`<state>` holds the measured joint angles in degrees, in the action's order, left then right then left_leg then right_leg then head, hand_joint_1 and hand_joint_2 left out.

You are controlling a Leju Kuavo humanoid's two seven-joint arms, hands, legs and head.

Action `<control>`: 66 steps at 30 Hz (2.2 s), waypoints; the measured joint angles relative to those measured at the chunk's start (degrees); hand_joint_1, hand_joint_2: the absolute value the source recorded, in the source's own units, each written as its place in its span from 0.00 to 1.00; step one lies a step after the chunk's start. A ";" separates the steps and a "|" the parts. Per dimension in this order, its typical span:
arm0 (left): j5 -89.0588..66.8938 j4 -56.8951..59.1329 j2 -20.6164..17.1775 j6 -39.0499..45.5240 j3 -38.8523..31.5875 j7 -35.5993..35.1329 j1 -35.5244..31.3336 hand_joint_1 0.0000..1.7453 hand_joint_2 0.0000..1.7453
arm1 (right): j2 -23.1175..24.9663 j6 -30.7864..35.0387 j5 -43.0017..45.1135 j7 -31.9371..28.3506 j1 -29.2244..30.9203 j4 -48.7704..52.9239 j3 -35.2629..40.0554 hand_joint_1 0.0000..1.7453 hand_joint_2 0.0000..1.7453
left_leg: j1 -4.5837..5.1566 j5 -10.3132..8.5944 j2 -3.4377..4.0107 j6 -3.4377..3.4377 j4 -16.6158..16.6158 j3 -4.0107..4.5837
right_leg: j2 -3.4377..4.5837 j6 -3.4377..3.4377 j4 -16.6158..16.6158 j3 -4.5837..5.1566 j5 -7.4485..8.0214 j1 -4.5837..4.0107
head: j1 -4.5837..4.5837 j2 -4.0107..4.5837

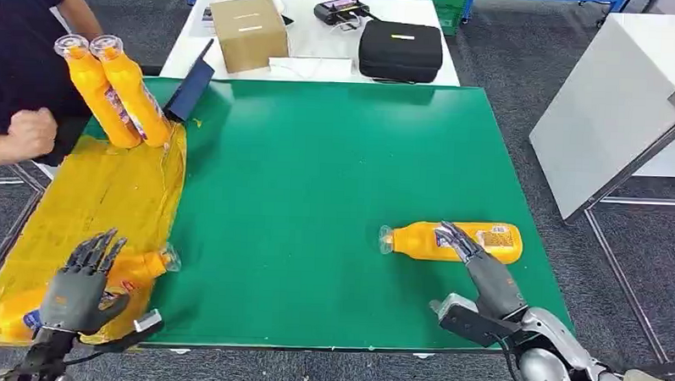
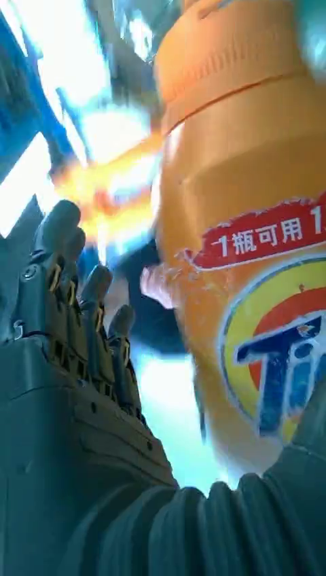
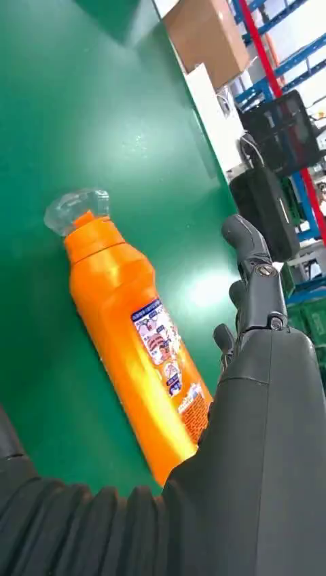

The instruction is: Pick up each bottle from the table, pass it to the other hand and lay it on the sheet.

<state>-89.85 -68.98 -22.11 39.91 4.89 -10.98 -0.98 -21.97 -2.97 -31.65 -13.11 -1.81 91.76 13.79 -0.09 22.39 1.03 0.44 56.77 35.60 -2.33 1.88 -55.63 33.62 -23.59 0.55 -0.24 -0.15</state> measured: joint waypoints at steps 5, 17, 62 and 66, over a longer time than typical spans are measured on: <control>-0.09 9.03 -10.09 0.09 23.45 -33.77 -15.60 0.00 0.00 | 0.33 -0.11 -0.22 0.33 2.78 -1.09 1.75 0.00 1.00 | -0.01 -0.34 -0.20 -0.09 -0.03 0.24 | -0.30 -0.05 -0.15 -0.36 0.18 -0.11 | 0.09 0.00; -0.09 17.75 -12.38 0.11 35.33 -29.08 -23.78 0.00 0.00 | 0.46 1.11 -0.52 0.28 4.14 -3.26 5.46 0.00 1.00 | 0.02 -0.37 -0.18 -0.04 0.00 0.42 | -0.30 -0.16 -0.13 -0.11 0.26 -0.07 | 0.04 0.00; 74.86 -30.47 26.54 -34.05 -5.26 40.56 3.53 0.00 1.00 | 0.28 2.45 -10.14 9.64 -12.15 7.04 -12.78 0.00 1.00 | 0.57 -0.12 0.05 0.57 0.02 0.65 | -0.03 0.53 -0.01 0.09 0.21 0.44 | -0.20 0.00; 74.56 -30.75 27.07 -33.97 -5.67 40.71 3.68 0.00 1.00 | -0.44 2.01 -10.14 9.84 -12.51 7.80 -15.40 0.00 1.00 | 0.58 -0.13 0.05 0.57 0.02 0.64 | -0.03 0.53 -0.01 0.08 0.21 0.45 | -0.20 0.00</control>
<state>-15.30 -99.73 4.96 5.95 -0.79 29.72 2.69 -22.40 -0.96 -41.79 -3.28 -14.33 99.56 -1.61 0.48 22.26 1.08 1.01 56.80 36.24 -2.36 2.41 -55.64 33.70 -23.38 1.01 -0.44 -0.15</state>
